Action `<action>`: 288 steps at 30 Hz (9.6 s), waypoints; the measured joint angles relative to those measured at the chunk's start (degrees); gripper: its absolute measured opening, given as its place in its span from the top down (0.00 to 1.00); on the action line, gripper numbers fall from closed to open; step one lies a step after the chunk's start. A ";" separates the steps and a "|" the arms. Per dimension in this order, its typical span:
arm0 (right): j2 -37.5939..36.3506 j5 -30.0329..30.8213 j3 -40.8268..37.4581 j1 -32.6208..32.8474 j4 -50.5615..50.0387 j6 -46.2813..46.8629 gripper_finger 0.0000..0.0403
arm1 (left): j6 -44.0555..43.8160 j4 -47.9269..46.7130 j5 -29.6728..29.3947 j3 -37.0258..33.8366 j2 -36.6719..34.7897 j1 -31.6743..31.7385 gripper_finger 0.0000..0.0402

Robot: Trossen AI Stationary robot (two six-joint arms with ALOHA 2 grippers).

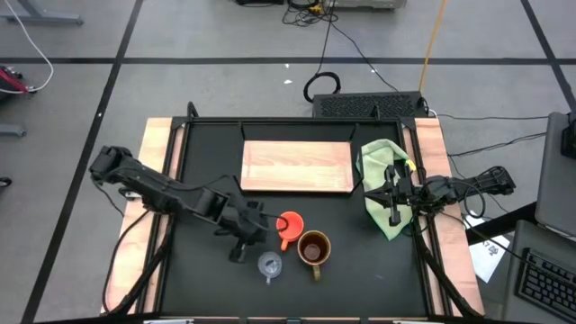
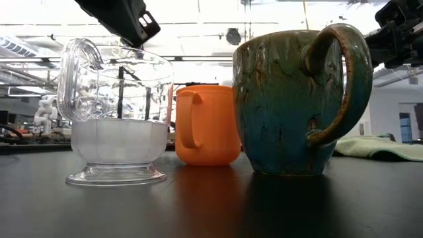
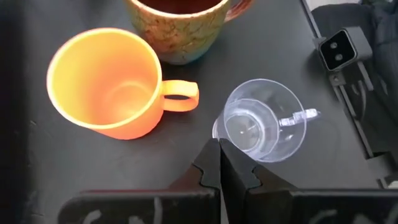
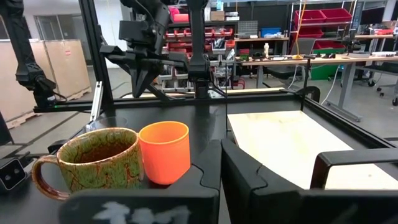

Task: Stack small to large cups/mugs on shelf
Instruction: Put the transparent mug on the shelf

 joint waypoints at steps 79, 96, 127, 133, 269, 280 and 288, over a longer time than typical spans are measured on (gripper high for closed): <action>0.28 -0.04 0.02 0.00 -0.68 0.04 1.00 | -3.13 1.19 3.14 3.51 11.58 -0.54 0.48; 0.50 -0.09 0.01 0.00 -1.29 0.04 1.00 | -1.19 2.08 3.04 3.53 13.21 -0.41 0.48; 0.50 -0.10 0.01 0.00 -1.29 0.07 1.00 | 1.02 2.94 3.02 3.51 13.21 -0.37 0.89; 0.50 -0.11 0.01 -0.01 -1.29 0.07 1.00 | 2.04 2.88 5.78 3.53 13.21 -0.37 0.98; 0.70 -0.17 0.02 0.00 -1.68 1.50 1.00 | 24.17 -19.91 4.46 18.77 6.30 44.18 1.00; 0.69 -0.17 0.02 0.00 -1.68 1.52 1.00 | 24.38 -17.71 2.56 14.96 5.69 44.00 1.00; 0.69 -0.17 0.02 0.00 -1.68 1.38 1.00 | 23.66 -17.87 2.96 12.46 5.65 44.27 1.00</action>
